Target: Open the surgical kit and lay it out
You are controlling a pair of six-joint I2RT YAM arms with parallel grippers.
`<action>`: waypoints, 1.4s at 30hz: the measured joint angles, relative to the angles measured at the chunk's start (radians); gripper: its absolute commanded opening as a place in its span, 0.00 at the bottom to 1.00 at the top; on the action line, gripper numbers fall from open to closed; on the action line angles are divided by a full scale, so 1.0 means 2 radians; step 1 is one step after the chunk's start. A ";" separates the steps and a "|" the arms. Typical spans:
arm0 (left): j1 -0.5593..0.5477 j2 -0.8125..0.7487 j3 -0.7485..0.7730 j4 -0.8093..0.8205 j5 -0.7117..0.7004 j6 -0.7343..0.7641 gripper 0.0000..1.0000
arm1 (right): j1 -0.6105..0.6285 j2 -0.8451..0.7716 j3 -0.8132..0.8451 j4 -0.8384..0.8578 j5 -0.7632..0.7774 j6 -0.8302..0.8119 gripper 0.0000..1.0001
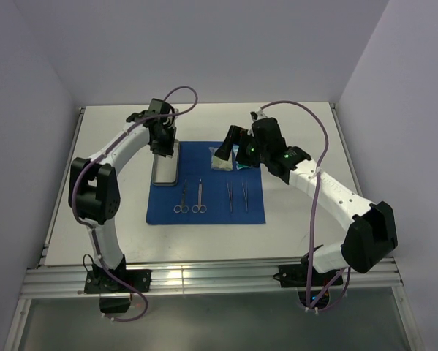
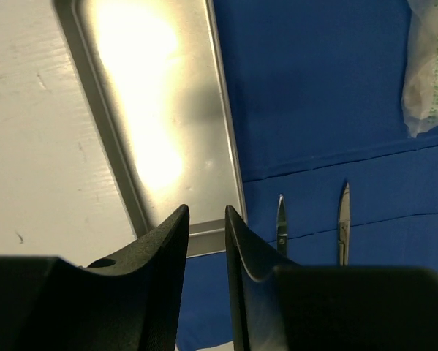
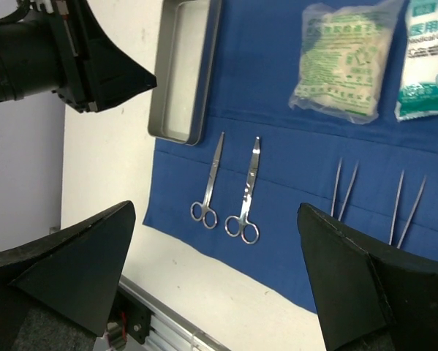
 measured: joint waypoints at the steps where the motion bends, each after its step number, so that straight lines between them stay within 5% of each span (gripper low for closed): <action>1: -0.001 0.003 0.002 0.000 0.003 0.000 0.30 | -0.002 0.000 -0.001 -0.002 0.000 0.001 1.00; 15: -0.004 0.085 0.061 -0.003 0.031 -0.014 0.39 | -0.016 0.004 -0.007 -0.011 -0.006 0.007 1.00; 30: -0.007 0.152 0.090 -0.014 0.017 -0.025 0.34 | -0.022 0.004 -0.010 -0.011 -0.016 0.010 1.00; 42: -0.008 0.157 0.090 -0.022 0.005 -0.033 0.00 | -0.025 0.004 -0.015 -0.010 -0.019 0.011 1.00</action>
